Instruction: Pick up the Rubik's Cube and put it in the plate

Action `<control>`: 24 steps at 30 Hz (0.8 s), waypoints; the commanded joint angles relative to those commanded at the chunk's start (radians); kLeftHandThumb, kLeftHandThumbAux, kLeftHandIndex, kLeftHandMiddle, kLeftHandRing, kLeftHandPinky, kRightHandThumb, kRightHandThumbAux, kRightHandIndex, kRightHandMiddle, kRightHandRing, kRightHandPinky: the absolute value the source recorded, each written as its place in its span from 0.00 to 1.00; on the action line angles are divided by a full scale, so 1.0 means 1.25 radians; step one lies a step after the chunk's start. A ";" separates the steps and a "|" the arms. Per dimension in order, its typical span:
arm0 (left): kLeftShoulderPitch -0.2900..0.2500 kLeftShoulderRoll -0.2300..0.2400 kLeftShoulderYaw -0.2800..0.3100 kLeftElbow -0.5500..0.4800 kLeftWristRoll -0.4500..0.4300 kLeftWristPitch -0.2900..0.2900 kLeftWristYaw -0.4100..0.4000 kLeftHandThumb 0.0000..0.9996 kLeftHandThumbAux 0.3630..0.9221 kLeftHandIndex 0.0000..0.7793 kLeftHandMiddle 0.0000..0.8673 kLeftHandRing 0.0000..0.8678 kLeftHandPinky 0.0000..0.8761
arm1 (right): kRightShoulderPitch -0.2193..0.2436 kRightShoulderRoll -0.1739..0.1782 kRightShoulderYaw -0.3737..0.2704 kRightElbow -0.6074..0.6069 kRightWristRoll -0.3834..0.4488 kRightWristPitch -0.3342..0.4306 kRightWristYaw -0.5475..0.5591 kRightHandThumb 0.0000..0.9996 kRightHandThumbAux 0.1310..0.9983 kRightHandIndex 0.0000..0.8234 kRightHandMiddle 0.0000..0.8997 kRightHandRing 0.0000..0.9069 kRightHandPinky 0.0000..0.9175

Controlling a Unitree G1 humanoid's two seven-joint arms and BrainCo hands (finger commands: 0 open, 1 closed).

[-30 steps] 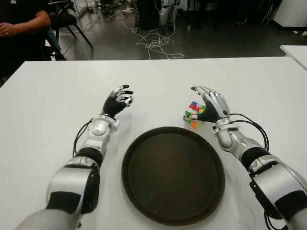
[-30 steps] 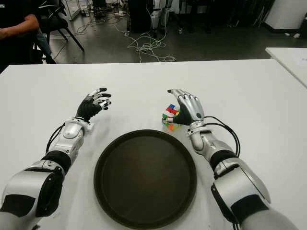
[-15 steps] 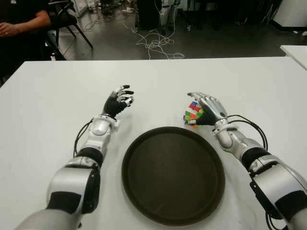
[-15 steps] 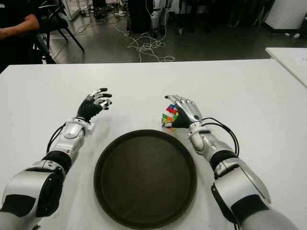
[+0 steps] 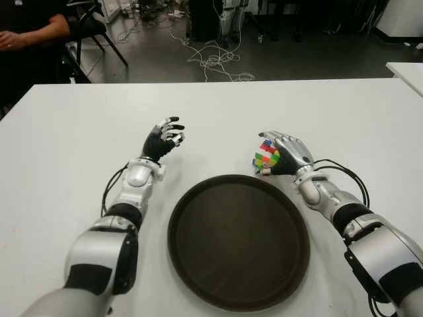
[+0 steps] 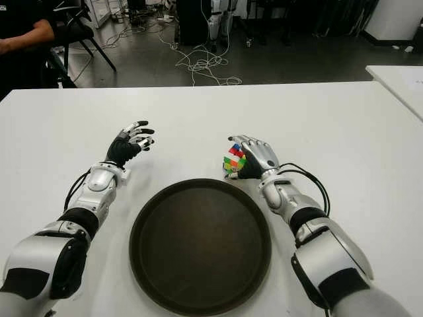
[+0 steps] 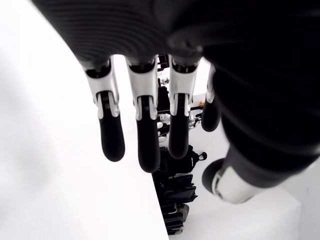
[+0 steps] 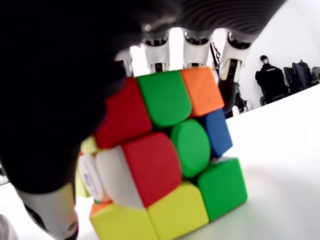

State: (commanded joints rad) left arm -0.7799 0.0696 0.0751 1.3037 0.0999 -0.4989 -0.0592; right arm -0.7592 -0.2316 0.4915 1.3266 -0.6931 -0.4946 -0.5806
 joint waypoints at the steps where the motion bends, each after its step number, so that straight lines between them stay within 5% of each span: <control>1: 0.000 0.000 0.000 0.000 0.000 -0.001 -0.001 0.30 0.67 0.25 0.34 0.38 0.42 | 0.000 0.001 0.000 0.000 0.001 0.000 -0.003 0.00 0.74 0.24 0.25 0.27 0.31; 24: 0.003 0.002 0.000 -0.001 0.005 -0.005 -0.003 0.27 0.69 0.24 0.33 0.38 0.41 | 0.000 0.001 -0.034 -0.001 0.047 -0.039 0.170 0.00 0.66 0.22 0.22 0.25 0.28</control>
State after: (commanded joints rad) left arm -0.7763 0.0723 0.0755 1.3029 0.1056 -0.5050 -0.0633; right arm -0.7595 -0.2308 0.4494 1.3257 -0.6348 -0.5434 -0.3683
